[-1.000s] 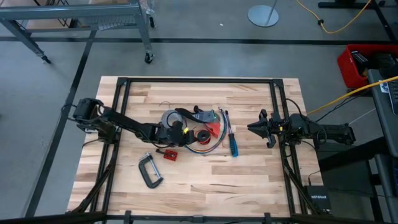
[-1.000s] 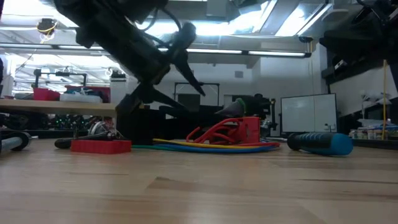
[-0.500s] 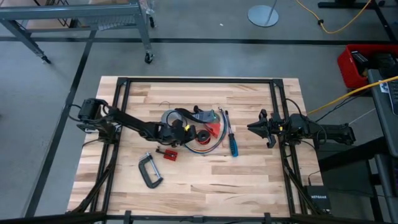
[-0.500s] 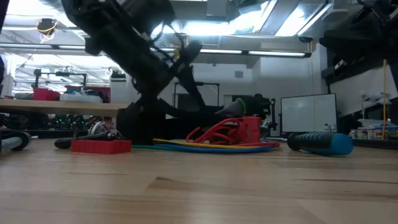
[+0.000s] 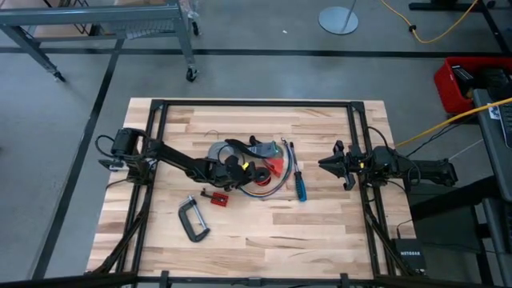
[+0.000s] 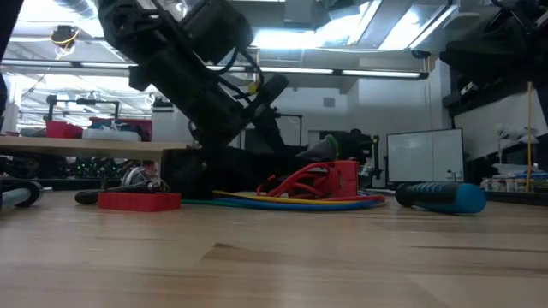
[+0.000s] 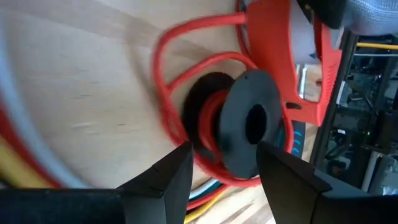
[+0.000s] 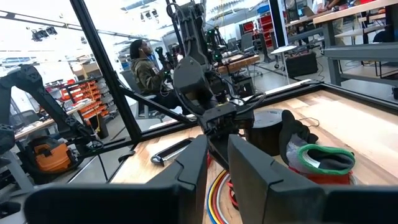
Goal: Coil cords
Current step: Uncoil the red wire cable from the black spool
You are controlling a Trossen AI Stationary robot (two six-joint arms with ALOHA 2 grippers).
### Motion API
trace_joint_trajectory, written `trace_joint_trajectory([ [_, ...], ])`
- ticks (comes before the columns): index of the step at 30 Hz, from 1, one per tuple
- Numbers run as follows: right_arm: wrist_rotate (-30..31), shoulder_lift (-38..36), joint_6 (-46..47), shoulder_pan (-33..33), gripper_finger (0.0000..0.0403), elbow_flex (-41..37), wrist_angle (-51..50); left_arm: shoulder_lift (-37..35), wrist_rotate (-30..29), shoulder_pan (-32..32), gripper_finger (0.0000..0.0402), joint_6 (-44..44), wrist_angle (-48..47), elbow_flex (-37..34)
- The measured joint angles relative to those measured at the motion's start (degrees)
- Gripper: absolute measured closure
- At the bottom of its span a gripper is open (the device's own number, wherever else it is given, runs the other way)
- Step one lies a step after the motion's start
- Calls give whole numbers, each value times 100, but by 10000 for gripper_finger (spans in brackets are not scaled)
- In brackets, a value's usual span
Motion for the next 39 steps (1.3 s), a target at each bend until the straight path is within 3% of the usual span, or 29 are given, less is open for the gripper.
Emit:
trace_joint_trajectory([
  [14,0,-2,-2,0,333,0,-39,190,45,248,243,484,-67,379],
  [24,0,-2,-22,1,333,0,-46,183,259,215,392,1183,58,381],
  [34,-6,-1,-22,1,333,-1,-42,184,263,189,400,2060,582,369],
  [39,-310,-1,-20,1,333,-2,-22,-26,261,191,400,2626,942,368],
])
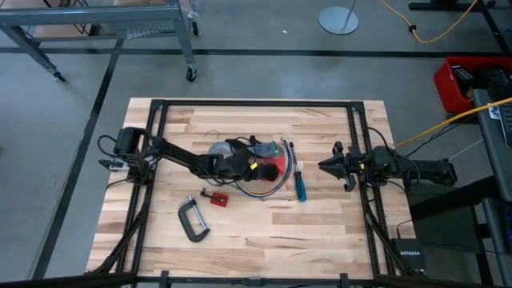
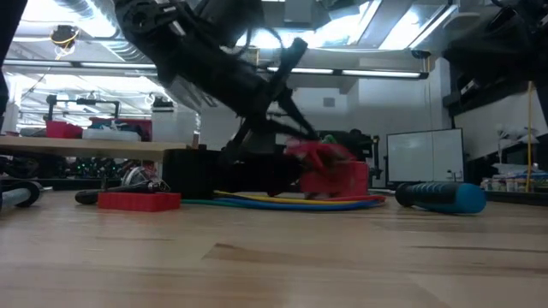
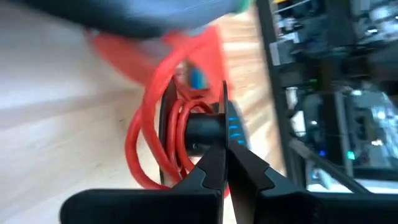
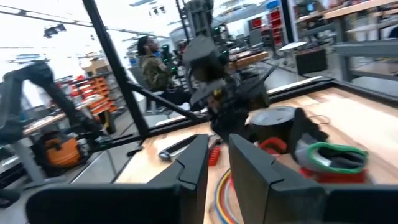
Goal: Coil cords
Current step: Uncoil the red wire cable from the black spool
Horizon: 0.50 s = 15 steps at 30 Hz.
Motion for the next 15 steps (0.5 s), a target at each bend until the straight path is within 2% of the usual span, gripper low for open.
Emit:
trace_joint_trajectory([
  [5,-195,0,0,1,333,0,16,-480,-3,-2,401,734,55,1],
  [8,-253,1,0,1,333,0,23,-899,-118,-2,401,1723,69,2],
  [10,-276,-1,0,1,333,0,48,-1176,-355,-2,401,2819,85,2],
  [13,-241,10,0,0,333,-2,177,-1590,-750,-54,401,5161,201,4],
  [15,-241,57,0,1,333,-2,365,-1769,-1204,-126,401,6333,529,4],
])
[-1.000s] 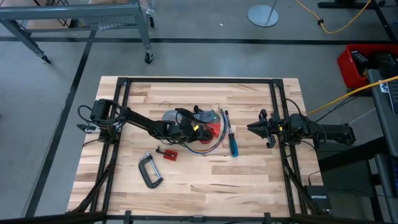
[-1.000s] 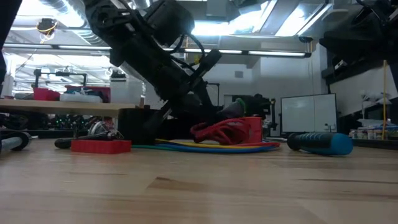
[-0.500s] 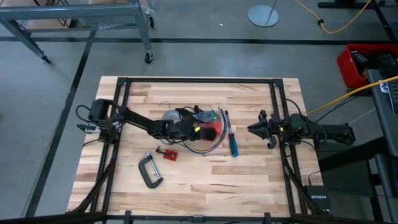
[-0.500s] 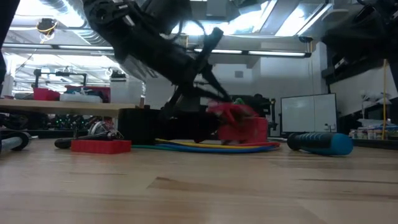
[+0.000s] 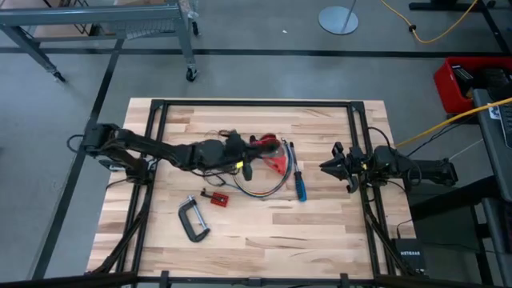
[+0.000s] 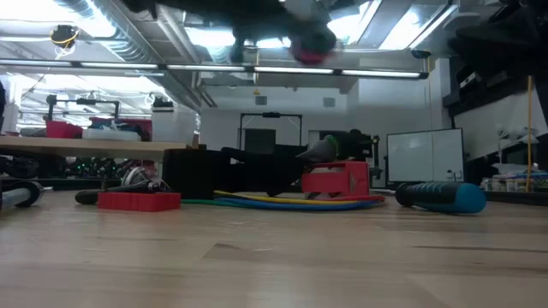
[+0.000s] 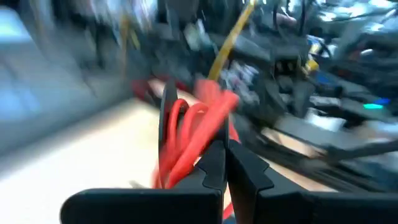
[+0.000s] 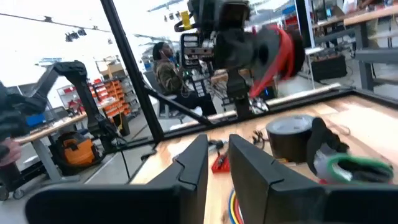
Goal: Coil cords
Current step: Uncoil the red wire cable from the black spool
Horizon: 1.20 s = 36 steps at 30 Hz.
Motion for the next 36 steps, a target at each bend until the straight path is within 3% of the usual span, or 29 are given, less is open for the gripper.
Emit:
trace_joint_trajectory([
  [5,7,108,0,0,333,2,310,-276,-641,-52,401,2120,459,4],
  [8,7,154,4,0,333,0,402,-299,-819,-32,401,1616,407,4],
  [12,234,240,80,0,333,0,603,-299,244,-101,402,1363,32,4],
  [18,999,849,83,-2,333,0,1456,-294,562,-92,401,669,18,2],
  [29,807,3178,162,2,333,70,3630,-294,597,-104,401,570,19,2],
  [36,550,4851,91,2,333,884,3856,-294,606,-110,401,542,10,2],
])
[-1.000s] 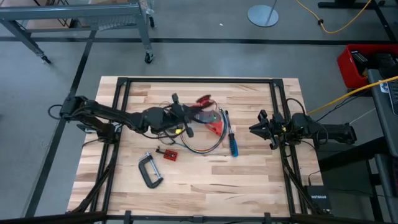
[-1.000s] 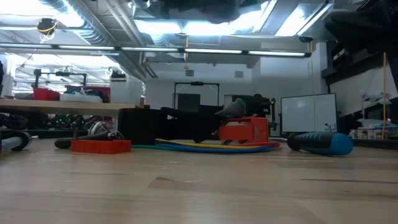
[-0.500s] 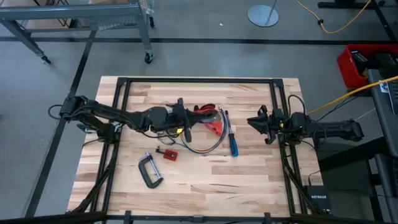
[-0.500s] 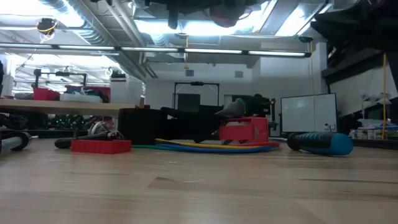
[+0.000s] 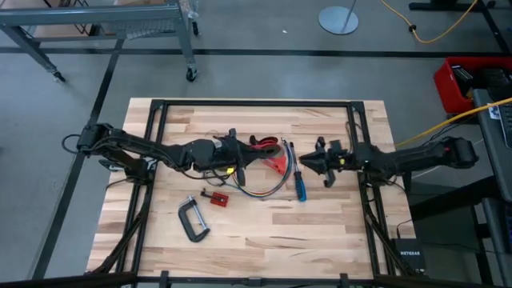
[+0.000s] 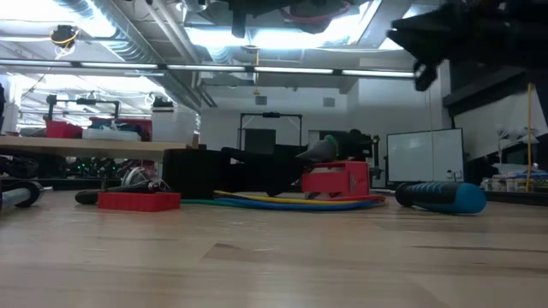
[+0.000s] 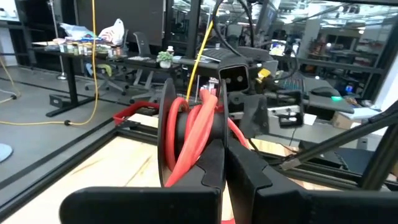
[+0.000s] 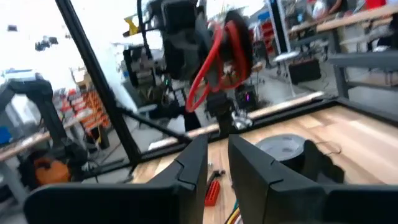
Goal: Coil cords
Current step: Uncoil the red wire cable from the black spool
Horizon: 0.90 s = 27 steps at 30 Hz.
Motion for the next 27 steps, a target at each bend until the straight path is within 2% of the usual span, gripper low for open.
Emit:
trace_joint_trajectory([
  [3,-211,666,-116,0,333,463,0,0,-3,0,401,0,-13,0],
  [6,-675,1233,-146,0,333,902,-44,0,-3,0,401,0,-48,0],
  [10,-1244,1661,-152,0,333,1320,-50,0,0,-2,401,0,-62,-4],
  [13,-1226,1756,-205,0,333,1470,-57,0,-3,-25,401,0,-63,-4],
  [22,-606,1779,-308,-4,333,1529,-47,0,0,-103,401,7,-57,-4],
  [27,-594,1779,-301,-4,343,1529,-47,0,-3,-147,401,2,-57,-4],
])
